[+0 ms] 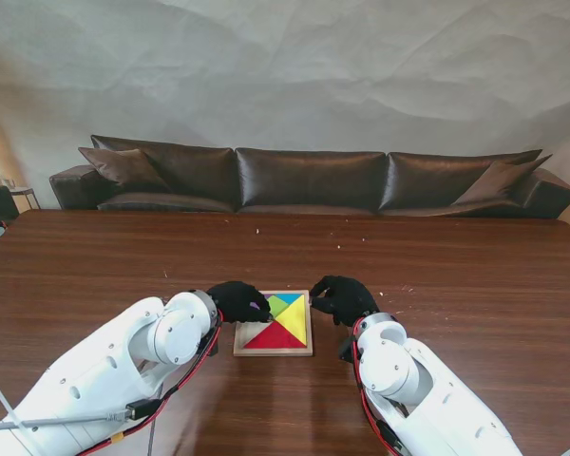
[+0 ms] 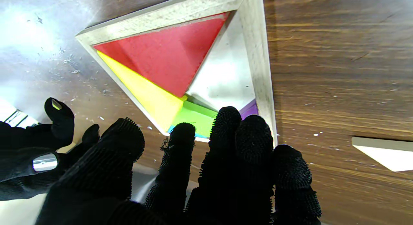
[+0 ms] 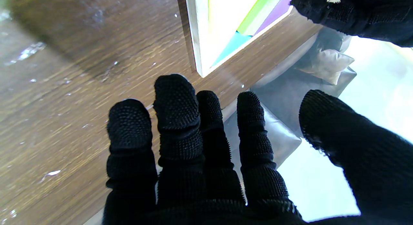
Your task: Assemble the tangram pieces into a square
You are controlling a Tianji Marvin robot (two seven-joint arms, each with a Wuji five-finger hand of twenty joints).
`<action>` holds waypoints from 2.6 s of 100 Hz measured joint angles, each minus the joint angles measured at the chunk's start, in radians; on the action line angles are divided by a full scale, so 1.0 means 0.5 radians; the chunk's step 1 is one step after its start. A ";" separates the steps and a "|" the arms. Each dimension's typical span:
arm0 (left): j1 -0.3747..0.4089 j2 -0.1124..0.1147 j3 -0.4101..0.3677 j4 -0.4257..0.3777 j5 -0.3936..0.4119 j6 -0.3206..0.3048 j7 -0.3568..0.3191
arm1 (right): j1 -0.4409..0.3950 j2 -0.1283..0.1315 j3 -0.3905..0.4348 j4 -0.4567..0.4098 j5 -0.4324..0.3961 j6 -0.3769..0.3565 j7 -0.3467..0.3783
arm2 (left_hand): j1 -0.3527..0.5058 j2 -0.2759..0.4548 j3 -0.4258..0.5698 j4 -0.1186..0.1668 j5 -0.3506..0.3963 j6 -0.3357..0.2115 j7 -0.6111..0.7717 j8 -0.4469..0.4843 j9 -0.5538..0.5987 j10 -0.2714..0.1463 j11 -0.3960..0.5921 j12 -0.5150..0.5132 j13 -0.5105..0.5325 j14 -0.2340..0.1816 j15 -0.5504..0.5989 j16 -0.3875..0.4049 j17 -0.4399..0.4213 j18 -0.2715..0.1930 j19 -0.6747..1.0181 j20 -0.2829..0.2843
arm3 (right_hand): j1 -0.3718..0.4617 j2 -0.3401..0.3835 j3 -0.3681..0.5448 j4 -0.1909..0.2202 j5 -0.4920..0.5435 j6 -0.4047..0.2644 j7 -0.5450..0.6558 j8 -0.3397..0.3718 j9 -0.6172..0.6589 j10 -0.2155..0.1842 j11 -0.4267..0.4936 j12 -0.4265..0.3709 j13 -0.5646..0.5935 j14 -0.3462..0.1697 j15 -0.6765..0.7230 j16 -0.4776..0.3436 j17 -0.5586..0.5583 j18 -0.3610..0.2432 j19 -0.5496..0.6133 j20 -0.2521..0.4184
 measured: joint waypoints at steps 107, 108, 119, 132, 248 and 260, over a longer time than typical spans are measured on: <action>-0.207 -0.035 0.246 0.177 -0.203 -0.077 -0.035 | 0.005 -0.001 0.001 0.010 0.014 0.000 0.000 | 0.000 0.000 0.001 0.000 0.107 -0.026 0.036 -0.030 0.012 -0.007 0.100 0.065 0.046 -0.001 0.044 0.002 0.023 0.000 0.020 0.004 | 0.000 0.000 0.000 0.000 0.000 0.000 0.000 0.000 0.000 0.001 0.000 0.000 0.000 0.000 0.000 0.000 0.000 0.000 0.000 0.000; -0.210 -0.036 0.249 0.180 -0.205 -0.077 -0.036 | 0.005 -0.001 0.001 0.011 0.014 0.000 0.000 | 0.000 0.000 0.001 0.000 0.107 -0.026 0.036 -0.030 0.012 -0.007 0.100 0.065 0.046 -0.001 0.044 0.002 0.023 0.000 0.020 0.004 | 0.000 0.000 0.000 0.000 0.000 0.000 0.000 0.000 0.000 0.001 0.000 0.000 0.000 0.000 0.000 0.000 0.000 0.000 0.000 0.000; -0.237 -0.038 0.284 0.205 -0.221 -0.073 -0.050 | 0.005 -0.001 0.002 0.011 0.015 0.000 0.000 | 0.000 0.000 0.001 0.000 0.088 -0.026 0.019 -0.057 0.012 -0.008 0.121 0.089 0.046 -0.001 0.052 0.003 0.023 0.000 0.020 0.004 | 0.000 0.000 0.000 0.000 0.000 0.000 0.000 0.000 0.000 0.002 0.000 0.000 0.000 0.000 0.000 0.000 0.000 0.000 0.000 0.000; -0.260 -0.044 0.313 0.232 -0.236 -0.074 -0.053 | 0.006 -0.001 0.003 0.013 0.017 0.000 -0.001 | 0.000 0.000 0.001 0.000 0.086 -0.030 -0.003 -0.115 0.029 -0.024 0.214 0.175 0.058 -0.005 0.167 0.037 0.037 0.000 0.025 0.007 | 0.000 0.000 0.000 0.000 0.000 0.000 0.000 0.000 0.000 0.002 0.000 0.000 0.000 0.000 0.000 0.000 0.000 0.000 0.000 0.000; -0.190 -0.017 0.220 0.151 -0.100 -0.078 -0.107 | 0.009 -0.002 -0.001 0.015 0.034 0.001 0.011 | 0.000 0.037 -0.013 0.000 0.038 -0.093 0.010 -0.145 0.027 -0.067 0.469 0.458 0.093 -0.061 0.379 0.100 0.022 -0.008 0.040 0.061 | 0.000 0.000 0.000 0.001 0.000 0.001 0.000 0.000 0.000 0.003 0.000 0.000 -0.019 0.004 0.003 0.000 -0.001 0.000 0.000 0.000; -0.185 -0.012 0.211 0.147 -0.091 -0.079 -0.110 | 0.009 -0.002 -0.001 0.015 0.035 0.001 0.012 | 0.000 0.037 -0.013 0.000 0.040 -0.081 0.010 -0.145 0.027 -0.067 0.469 0.458 0.093 -0.061 0.379 0.100 0.022 -0.008 0.040 0.061 | 0.000 0.000 0.000 0.001 0.000 0.001 0.000 0.000 0.000 0.003 0.000 0.000 -0.019 0.004 0.003 0.000 -0.001 0.000 0.000 0.000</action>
